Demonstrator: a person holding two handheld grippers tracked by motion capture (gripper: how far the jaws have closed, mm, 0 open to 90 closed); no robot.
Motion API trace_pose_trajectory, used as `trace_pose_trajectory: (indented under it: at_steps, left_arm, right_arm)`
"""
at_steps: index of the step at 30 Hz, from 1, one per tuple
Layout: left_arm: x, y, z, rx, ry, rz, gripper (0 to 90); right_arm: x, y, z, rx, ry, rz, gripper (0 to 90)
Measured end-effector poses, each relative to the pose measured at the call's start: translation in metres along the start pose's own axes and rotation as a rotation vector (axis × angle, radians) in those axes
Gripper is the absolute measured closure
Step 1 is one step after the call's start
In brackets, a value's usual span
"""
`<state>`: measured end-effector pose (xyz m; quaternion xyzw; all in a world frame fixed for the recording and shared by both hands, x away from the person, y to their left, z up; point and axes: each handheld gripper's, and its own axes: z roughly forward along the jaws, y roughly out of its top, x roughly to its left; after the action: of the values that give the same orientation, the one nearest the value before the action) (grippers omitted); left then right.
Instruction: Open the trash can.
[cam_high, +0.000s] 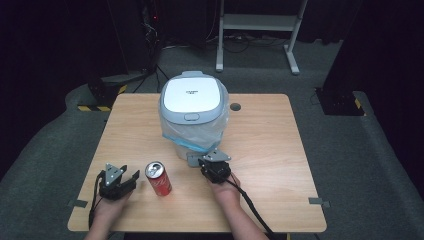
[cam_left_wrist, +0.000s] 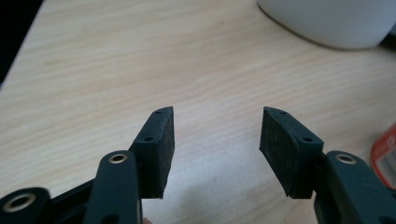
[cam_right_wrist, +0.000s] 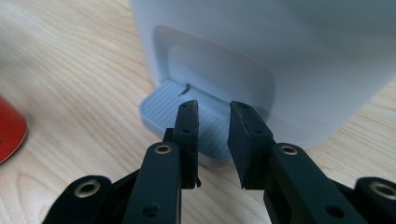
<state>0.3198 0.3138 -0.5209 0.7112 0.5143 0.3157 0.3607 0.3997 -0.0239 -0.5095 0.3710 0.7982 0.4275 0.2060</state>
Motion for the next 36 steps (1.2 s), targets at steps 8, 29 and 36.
trace_pose_trajectory:
  at_steps: [8, 29, 36]
  left_arm:
    - [0.0, -0.002, 0.005, 0.024, -0.019, -0.008, 40.7]
    - [0.0, 0.001, 0.015, 0.131, -0.099, 0.013, 37.0]
    - [0.001, 0.001, 0.014, 0.13, -0.105, 0.002, 36.5]
  right_arm:
    - [0.003, 0.0, 0.001, 0.003, 0.008, -0.009, 69.6]
    - [0.007, -0.008, 0.003, -0.019, -0.024, -0.015, 68.4]
    - [0.007, -0.009, 0.003, -0.021, -0.026, -0.003, 68.2]
